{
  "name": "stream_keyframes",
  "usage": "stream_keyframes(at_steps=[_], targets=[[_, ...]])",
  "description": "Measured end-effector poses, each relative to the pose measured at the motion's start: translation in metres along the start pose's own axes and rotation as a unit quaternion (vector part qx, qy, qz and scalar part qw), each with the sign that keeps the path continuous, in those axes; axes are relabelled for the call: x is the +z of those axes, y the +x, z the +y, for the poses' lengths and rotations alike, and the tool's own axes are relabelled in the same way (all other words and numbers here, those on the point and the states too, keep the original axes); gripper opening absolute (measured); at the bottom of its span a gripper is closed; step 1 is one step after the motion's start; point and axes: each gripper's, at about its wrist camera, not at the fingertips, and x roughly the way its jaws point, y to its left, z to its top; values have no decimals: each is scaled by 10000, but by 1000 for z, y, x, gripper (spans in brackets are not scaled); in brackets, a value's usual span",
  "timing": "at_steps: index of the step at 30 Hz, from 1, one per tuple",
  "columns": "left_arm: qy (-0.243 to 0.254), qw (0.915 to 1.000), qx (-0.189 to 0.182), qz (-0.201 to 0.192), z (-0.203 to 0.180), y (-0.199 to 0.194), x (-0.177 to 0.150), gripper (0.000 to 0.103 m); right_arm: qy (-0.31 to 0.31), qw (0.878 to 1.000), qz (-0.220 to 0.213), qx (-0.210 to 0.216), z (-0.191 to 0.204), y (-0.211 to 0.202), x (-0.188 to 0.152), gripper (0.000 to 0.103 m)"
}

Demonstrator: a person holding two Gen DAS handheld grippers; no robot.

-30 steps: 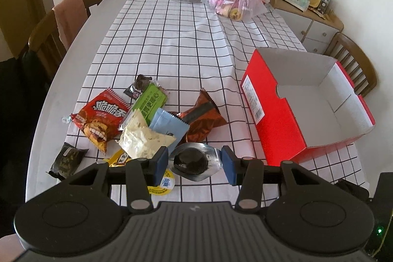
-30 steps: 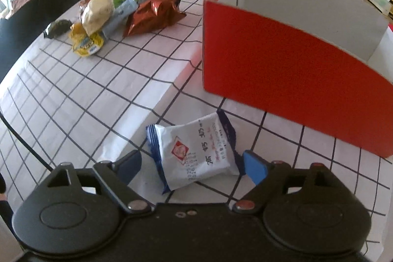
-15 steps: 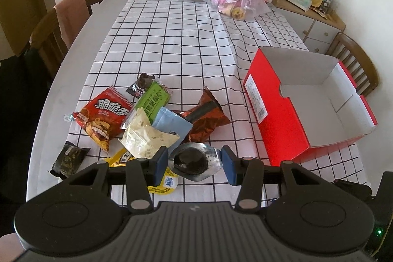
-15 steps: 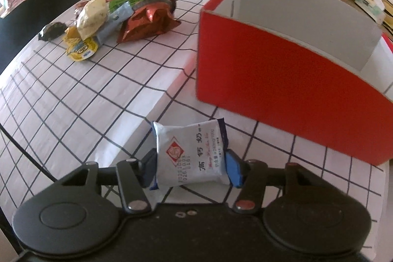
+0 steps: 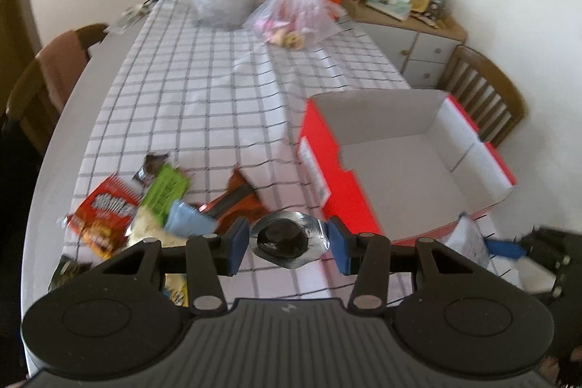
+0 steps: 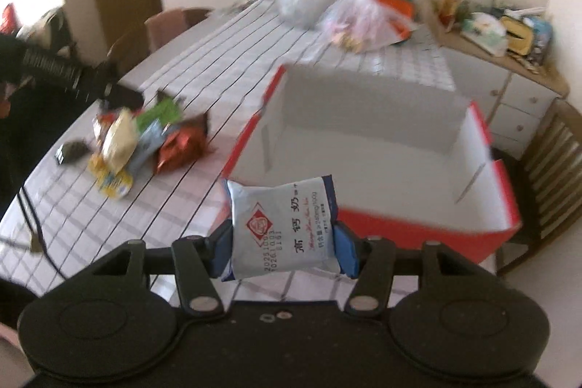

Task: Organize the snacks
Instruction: 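Carry both held items over the red box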

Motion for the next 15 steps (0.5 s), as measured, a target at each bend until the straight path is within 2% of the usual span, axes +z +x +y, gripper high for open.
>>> stream_keyframes(at_steps=[8,15], targets=[[350,9991,-123,-189,-47,13,28,46,287,9983,-219,-454,-44,1,23,57],[631,9979,-130,-66,-86,48,55,46,536,9965,2,-642,-88,22,32,57]])
